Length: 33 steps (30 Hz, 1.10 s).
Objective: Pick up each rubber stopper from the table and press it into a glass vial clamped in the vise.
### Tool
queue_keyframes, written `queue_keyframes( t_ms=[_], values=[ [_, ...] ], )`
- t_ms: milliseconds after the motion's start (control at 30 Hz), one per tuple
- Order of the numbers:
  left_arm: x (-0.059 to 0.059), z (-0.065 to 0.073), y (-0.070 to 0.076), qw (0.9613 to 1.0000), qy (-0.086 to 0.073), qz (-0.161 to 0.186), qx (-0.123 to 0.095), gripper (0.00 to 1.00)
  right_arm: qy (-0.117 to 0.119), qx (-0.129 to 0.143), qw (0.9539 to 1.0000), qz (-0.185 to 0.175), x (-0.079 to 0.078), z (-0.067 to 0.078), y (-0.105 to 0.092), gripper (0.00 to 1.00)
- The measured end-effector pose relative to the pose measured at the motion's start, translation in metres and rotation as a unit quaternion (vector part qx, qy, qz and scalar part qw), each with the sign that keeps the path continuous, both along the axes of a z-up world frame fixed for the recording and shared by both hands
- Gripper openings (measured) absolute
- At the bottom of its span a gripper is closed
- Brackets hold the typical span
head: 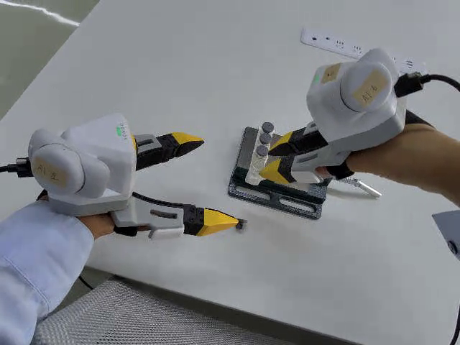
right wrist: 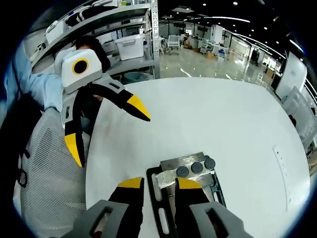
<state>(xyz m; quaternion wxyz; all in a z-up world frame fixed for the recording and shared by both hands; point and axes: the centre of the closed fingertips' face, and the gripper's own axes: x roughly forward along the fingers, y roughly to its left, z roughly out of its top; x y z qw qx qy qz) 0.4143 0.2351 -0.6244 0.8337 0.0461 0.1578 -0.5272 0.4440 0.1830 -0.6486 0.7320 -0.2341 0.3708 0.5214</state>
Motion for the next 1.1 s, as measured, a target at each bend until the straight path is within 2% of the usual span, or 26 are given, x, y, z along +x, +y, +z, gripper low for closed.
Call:
queue_keyframes(
  t_ms=[167,600,833,967,1100],
  values=[
    [-0.004,-0.001,0.001,1.0000,0.003,-0.002,0.006,0.72,-0.001,0.037,0.9988,-0.033,-0.012,0.002,0.001,0.25],
    [-0.012,-0.001,-0.001,0.9995,0.005,-0.018,0.025,0.72,0.007,0.067,0.9955,-0.065,-0.035,-0.009,0.000,0.24],
    [-0.016,-0.002,-0.001,0.9993,0.007,-0.022,0.031,0.72,0.011,0.058,0.9965,-0.058,-0.042,-0.016,-0.002,0.22],
    [-0.017,-0.002,-0.003,0.9993,0.008,-0.020,0.030,0.71,0.008,0.036,0.9989,-0.030,-0.045,-0.022,-0.002,0.19],
    [-0.018,-0.003,-0.003,0.9994,0.010,-0.018,0.028,0.71,0.014,0.025,0.9995,-0.010,-0.049,-0.028,0.001,0.18]
  ],
)
